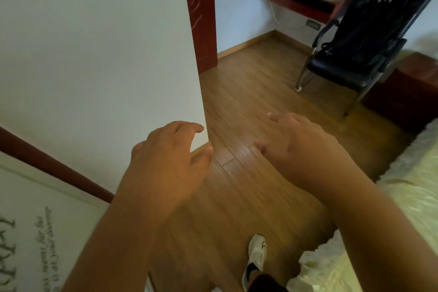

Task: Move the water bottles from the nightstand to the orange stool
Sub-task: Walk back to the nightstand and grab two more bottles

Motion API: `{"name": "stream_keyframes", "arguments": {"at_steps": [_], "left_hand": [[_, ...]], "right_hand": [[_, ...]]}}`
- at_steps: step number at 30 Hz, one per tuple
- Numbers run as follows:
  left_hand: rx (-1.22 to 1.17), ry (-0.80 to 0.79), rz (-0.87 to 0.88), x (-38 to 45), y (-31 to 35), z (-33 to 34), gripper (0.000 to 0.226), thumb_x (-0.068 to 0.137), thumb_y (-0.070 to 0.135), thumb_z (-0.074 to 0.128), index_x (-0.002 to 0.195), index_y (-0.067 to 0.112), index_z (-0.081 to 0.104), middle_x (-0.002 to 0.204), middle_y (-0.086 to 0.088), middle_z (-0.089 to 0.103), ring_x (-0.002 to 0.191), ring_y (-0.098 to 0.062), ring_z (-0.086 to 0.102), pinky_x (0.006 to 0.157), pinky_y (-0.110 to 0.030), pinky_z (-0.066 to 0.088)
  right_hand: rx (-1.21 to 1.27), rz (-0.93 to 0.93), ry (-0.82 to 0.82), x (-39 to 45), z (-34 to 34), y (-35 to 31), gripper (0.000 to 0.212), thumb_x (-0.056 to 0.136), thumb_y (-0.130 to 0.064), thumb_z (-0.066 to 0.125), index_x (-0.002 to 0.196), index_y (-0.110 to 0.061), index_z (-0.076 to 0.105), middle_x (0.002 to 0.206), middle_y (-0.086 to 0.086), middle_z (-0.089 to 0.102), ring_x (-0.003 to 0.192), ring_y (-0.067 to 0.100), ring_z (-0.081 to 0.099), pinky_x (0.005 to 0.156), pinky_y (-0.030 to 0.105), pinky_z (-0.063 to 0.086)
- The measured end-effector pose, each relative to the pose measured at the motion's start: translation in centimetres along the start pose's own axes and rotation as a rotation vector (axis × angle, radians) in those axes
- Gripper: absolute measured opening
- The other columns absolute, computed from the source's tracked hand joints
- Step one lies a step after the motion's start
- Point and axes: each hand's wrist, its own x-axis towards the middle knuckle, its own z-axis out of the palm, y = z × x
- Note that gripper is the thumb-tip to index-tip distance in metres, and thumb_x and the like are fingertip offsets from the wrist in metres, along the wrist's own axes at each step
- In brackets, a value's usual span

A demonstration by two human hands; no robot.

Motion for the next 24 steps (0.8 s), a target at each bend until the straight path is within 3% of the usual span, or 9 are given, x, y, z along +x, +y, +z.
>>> {"name": "stream_keyframes", "arguments": {"at_steps": [15,24], "left_hand": [[0.047,0.048,0.151,15.1,12.7,-1.0,0.052,0.092,0.064,0.042,0.14,0.045,0.037,0.149,0.019,0.039,0.132,-0.008,0.041,0.108,-0.033,0.035],[-0.026,0.031,0.311,22.3,19.5,0.1,0.055,0.089,0.067,0.043,0.139,0.045,0.039,0.149,0.019,0.04,0.132,-0.009,0.044,0.107,-0.039,0.043]], "right_hand": [[0.07,0.036,0.131,13.9,-9.0,8.3,0.073,0.09,-0.066,0.05,0.153,-0.037,0.026,0.159,-0.007,0.032,0.142,0.022,0.037,0.112,0.048,0.038],[0.031,0.133,0.173,18.5,-12.7,13.9,0.074,0.089,-0.069,0.047,0.152,-0.039,0.025,0.158,-0.01,0.032,0.143,0.02,0.036,0.113,0.048,0.037]]}}
